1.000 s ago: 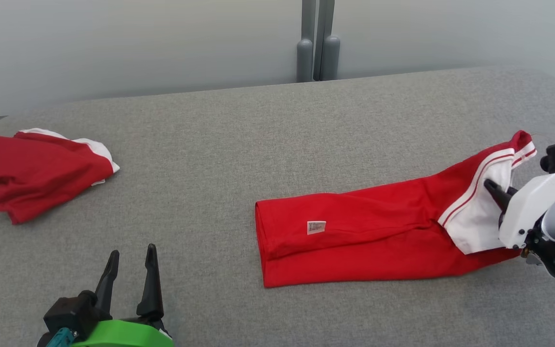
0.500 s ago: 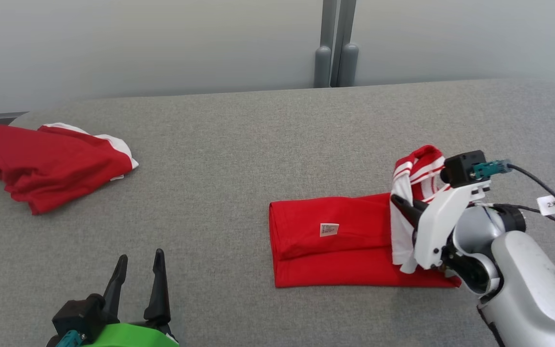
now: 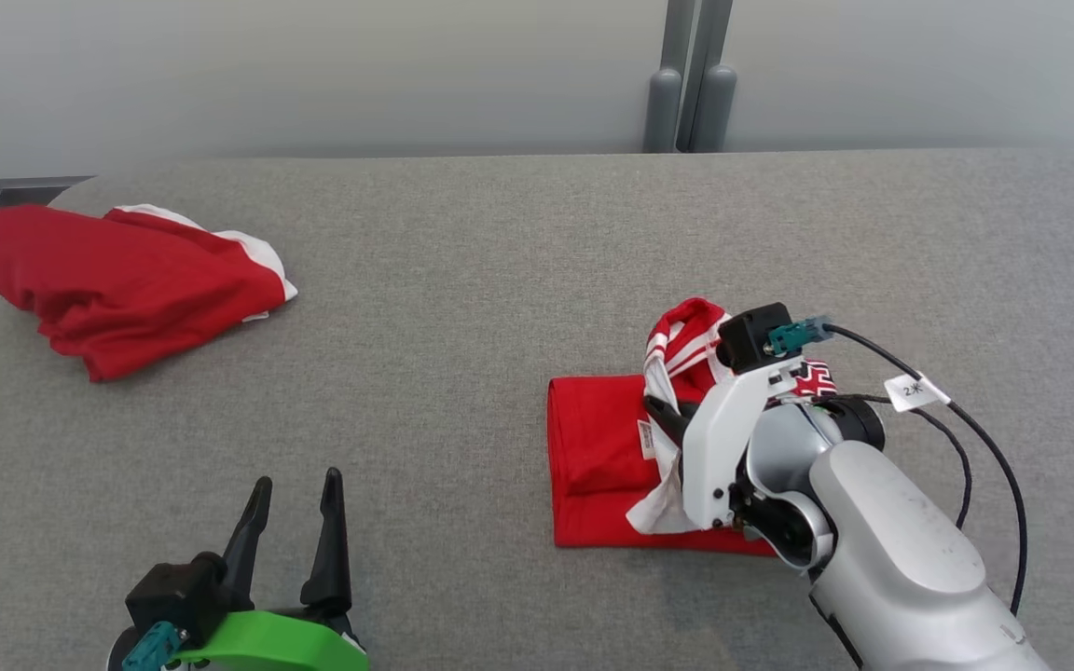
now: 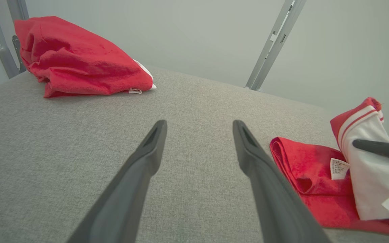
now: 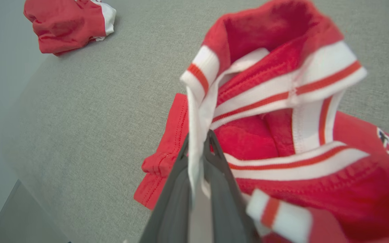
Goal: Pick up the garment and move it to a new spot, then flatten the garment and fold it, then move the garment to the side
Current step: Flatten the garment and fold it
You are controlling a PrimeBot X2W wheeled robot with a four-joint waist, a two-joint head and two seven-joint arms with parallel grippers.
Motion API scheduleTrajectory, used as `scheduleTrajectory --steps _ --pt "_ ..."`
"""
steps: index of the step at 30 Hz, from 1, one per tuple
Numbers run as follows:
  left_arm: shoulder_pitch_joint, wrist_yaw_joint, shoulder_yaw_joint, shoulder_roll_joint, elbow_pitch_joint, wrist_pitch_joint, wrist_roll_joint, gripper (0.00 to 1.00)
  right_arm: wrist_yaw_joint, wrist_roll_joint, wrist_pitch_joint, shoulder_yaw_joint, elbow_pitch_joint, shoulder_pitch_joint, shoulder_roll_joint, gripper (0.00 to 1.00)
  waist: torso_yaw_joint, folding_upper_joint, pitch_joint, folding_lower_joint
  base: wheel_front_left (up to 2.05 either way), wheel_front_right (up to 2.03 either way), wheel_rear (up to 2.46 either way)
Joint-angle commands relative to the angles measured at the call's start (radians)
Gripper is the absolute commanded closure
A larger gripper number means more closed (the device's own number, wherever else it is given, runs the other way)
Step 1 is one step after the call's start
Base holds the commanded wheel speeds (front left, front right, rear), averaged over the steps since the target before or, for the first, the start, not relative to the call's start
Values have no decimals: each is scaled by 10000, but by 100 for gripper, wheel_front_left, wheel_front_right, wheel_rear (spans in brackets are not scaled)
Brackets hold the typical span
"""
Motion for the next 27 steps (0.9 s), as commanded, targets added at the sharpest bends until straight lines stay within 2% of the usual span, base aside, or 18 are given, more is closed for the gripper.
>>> scheduleTrajectory --steps 1,7,10,11,12,18,27 --pt "-182 -60 -28 -35 51 -29 105 0 -4 -53 -141 68 296 -211 76 100 95 0 69 0 0 0 0" --pt "-429 -165 -118 -99 237 -33 145 0 -3 -185 -699 421 1772 -845 380 99 315 0 178 0 0 0 0" --pt "-499 -222 -123 -121 322 -38 147 0 -3 -42 -929 625 2312 -1092 422 61 371 0 210 0 0 0 0" --pt "-509 -238 -123 -128 354 -40 145 0 -3 2 -1002 711 2444 -1162 434 34 382 0 213 0 0 0 0" --pt "-521 -236 -114 -133 380 -42 144 0 -3 31 -1083 801 2565 -1230 449 0 388 0 214 0 0 0 0" --pt "-495 -249 -41 -120 446 -42 143 0 -4 730 -1597 1574 2540 -1547 453 0 323 0 143 0 0 0 0" --pt "-167 -146 30 -86 344 -49 165 0 -4 1616 -1831 2287 1325 -1769 454 0 -142 0 -199 0 0 0 0"
